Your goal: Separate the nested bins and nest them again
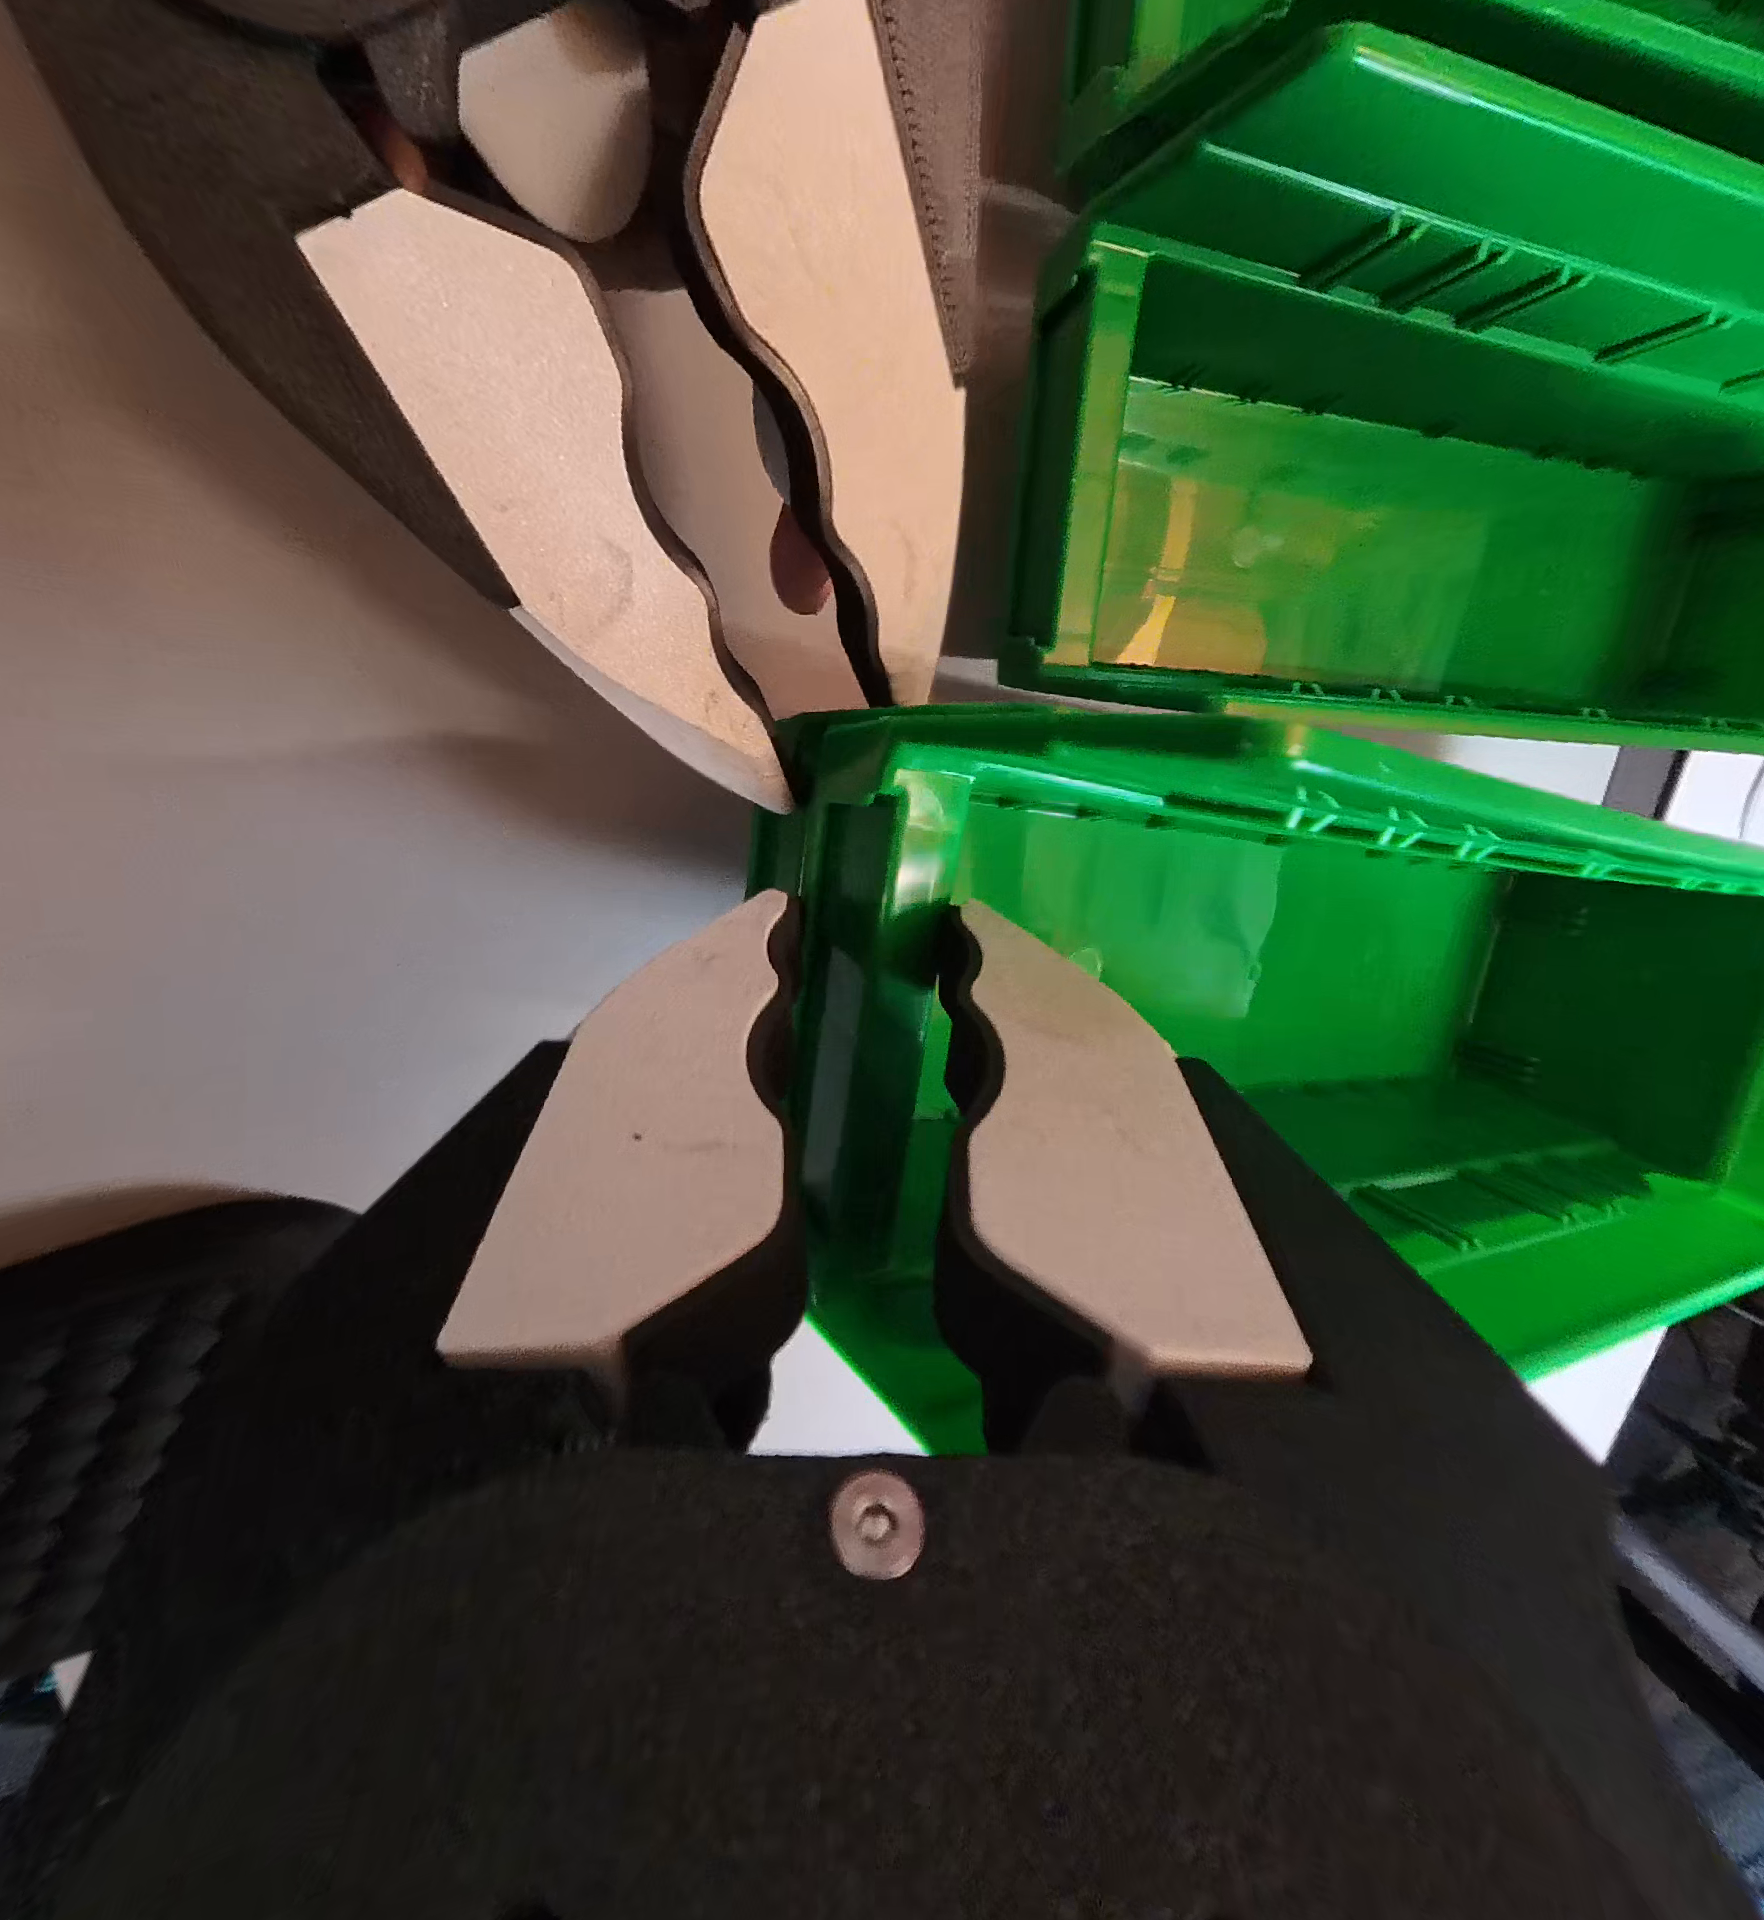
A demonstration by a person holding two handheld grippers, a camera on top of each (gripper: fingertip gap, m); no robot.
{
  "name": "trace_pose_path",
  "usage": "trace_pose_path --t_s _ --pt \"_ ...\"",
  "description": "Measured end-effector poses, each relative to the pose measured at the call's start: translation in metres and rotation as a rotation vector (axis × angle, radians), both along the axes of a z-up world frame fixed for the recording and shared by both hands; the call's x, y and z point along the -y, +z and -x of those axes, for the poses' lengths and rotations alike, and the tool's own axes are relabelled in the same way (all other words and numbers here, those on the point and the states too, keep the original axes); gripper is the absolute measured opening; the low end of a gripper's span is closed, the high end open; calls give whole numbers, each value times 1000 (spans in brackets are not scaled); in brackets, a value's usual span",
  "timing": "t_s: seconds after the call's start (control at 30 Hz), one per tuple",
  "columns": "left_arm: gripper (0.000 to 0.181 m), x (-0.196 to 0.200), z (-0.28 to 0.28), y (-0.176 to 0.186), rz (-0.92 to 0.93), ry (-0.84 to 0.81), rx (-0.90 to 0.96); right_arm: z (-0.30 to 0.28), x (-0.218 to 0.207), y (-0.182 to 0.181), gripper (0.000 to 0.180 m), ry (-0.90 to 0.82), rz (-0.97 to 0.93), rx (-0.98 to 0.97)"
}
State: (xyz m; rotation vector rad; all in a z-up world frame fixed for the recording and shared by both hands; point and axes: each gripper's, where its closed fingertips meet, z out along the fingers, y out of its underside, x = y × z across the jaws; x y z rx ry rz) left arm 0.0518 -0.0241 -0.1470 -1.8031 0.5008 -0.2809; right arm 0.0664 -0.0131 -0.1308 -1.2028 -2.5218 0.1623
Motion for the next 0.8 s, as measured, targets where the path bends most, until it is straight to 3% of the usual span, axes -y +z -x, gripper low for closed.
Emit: trace_pose_path --t_s 0.5,0.53,0.57,0.6,0.63,0.7,0.8 --pt "8 -4 -11 -7 6 -34 64 -2 -9 3 23 6 52 6" --pt "8 -4 -10 -11 22 -32 58 0 -9 5 16 9 51 -16" --pt "7 -6 -6 -23 66 -15 43 4 -6 17 0 14 95 -79" --pt "8 -6 0 -45 154 -1 14 15 -2 49 0 14 139 -204" --pt "8 -5 2 -42 156 -3 51 16 -4 67 0 16 121 -256" --pt "7 -1 -4 -31 81 -28 -13 12 -5 74 0 61 -43 -239" --pt "6 -2 -13 -29 95 -33 2 5 2 69 9 51 -84 -203"
